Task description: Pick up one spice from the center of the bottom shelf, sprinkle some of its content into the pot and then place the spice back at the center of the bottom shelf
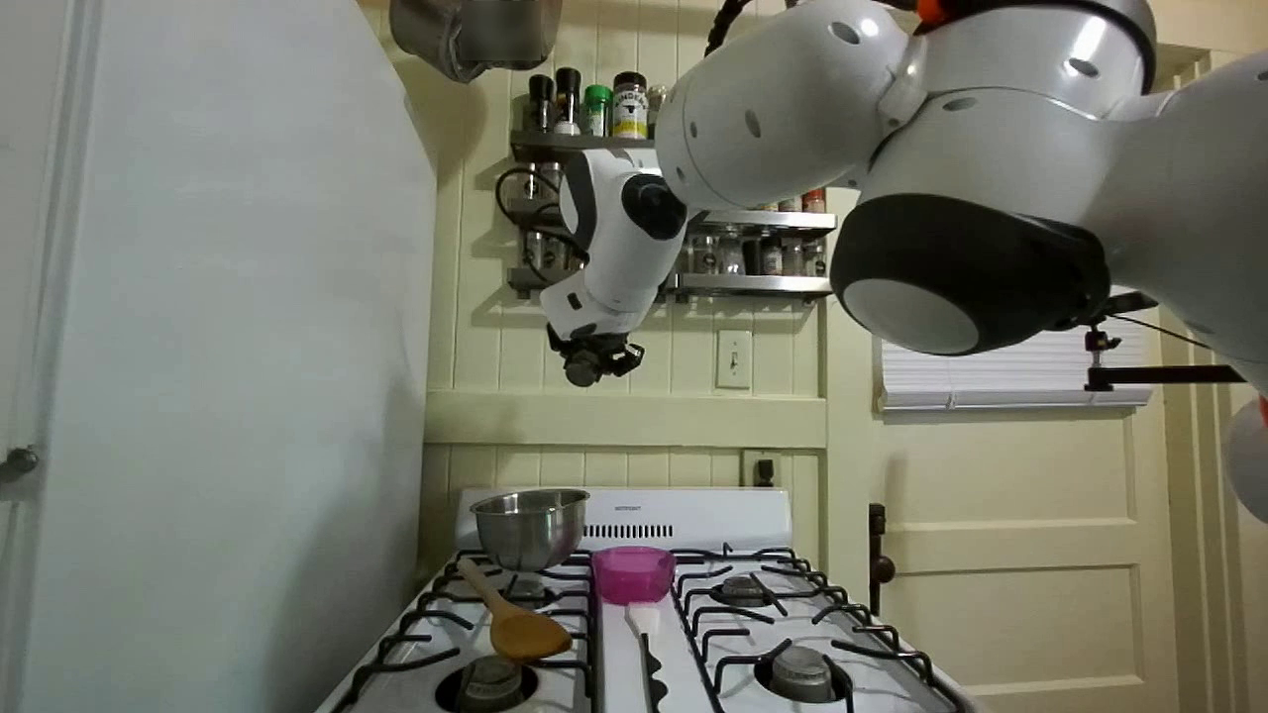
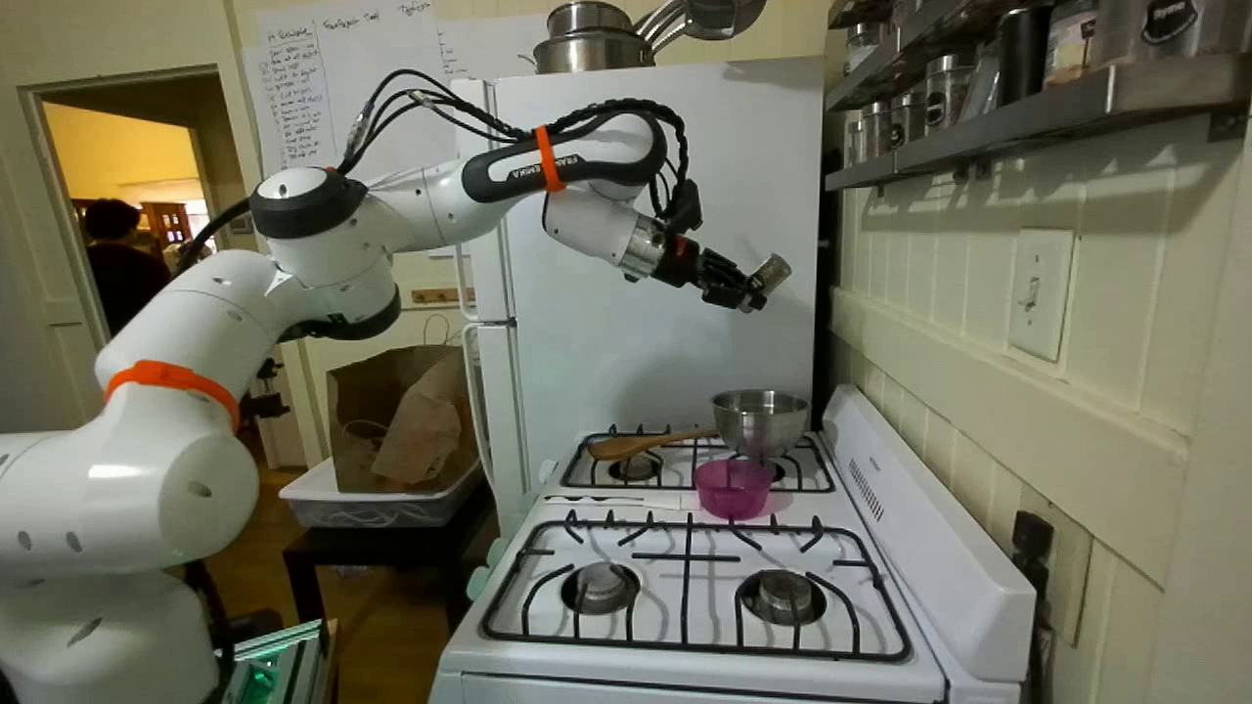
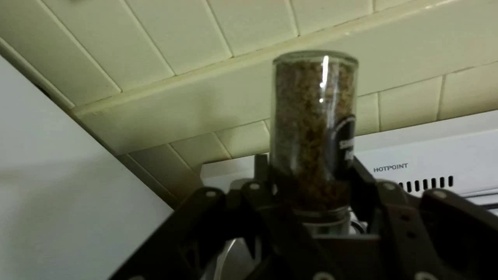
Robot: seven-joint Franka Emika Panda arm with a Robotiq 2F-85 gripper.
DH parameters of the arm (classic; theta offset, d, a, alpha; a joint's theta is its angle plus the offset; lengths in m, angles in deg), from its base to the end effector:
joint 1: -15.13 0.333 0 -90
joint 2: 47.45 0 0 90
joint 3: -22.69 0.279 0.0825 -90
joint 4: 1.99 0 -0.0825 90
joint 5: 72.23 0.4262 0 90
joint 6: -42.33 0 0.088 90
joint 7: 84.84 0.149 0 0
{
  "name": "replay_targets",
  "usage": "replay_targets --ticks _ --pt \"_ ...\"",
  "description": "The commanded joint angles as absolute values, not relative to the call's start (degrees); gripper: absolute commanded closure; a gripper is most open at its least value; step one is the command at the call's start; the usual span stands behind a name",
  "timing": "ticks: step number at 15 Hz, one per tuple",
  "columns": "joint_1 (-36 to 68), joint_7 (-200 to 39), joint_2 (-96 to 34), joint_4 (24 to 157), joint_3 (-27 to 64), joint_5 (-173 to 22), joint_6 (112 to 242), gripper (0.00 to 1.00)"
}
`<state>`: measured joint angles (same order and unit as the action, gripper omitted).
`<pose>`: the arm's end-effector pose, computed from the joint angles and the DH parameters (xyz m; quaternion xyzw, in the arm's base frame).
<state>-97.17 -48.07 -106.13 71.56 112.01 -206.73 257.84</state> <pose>0.6735 0.1456 0.4463 0.2799 0.7973 0.0157 0.5346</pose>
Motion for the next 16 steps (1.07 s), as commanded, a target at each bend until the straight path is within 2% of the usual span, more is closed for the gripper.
replay_targets --ticks 1,3,10,16 --pt "-97.82 -51.22 -109.95 68.7 111.81 -208.9 256.2 0.76" --pt "-98.24 -52.18 -109.76 68.63 113.22 -207.71 256.36 0.76" --pt "-98.73 -53.64 -109.95 68.47 113.66 -206.51 243.88 0.76" --pt "-100.19 -55.32 -108.2 68.55 117.43 -205.38 242.9 0.76"
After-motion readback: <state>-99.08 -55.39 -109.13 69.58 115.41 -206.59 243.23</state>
